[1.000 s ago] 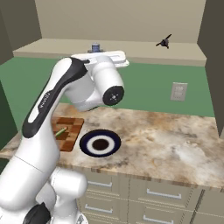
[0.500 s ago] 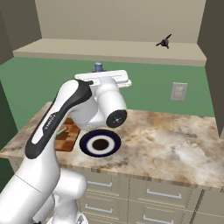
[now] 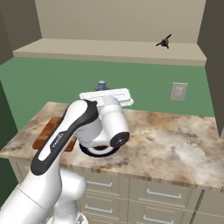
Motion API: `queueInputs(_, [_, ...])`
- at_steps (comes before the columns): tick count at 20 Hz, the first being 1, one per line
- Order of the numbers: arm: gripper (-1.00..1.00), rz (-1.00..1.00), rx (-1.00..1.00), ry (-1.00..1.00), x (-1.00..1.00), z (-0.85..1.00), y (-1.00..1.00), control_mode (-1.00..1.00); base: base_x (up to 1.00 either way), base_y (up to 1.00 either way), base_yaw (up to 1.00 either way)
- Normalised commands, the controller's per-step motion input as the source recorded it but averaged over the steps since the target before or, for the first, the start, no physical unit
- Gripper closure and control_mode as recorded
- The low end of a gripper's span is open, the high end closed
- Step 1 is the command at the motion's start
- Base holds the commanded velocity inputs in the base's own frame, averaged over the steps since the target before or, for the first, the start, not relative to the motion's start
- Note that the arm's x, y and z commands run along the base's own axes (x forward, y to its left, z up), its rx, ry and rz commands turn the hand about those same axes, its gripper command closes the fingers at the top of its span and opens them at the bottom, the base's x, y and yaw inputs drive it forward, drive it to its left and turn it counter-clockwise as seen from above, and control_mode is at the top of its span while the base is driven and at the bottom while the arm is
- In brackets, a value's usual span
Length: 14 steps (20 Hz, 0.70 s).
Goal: Pick the fish from the plate and place it on the cutting board. Then pick the condiment bottle from the cabinet and place it next to the cutting board.
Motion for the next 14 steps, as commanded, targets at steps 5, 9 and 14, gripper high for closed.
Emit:
queueInputs(5, [1.0,0.0,0.0,0.0,-0.01,-0.62,-0.1,-1.0,0.0,0.0,0.0])
queueInputs(9, [1.0,0.0,0.0,0.0,0.0,-0.56,-0.09,-1.0,0.0,0.0,0.0])
queueInputs(14, [1.0,0.0,-0.02,0.0,0.0,-0.52,-0.16,-1.0,0.0,0.0,0.0])
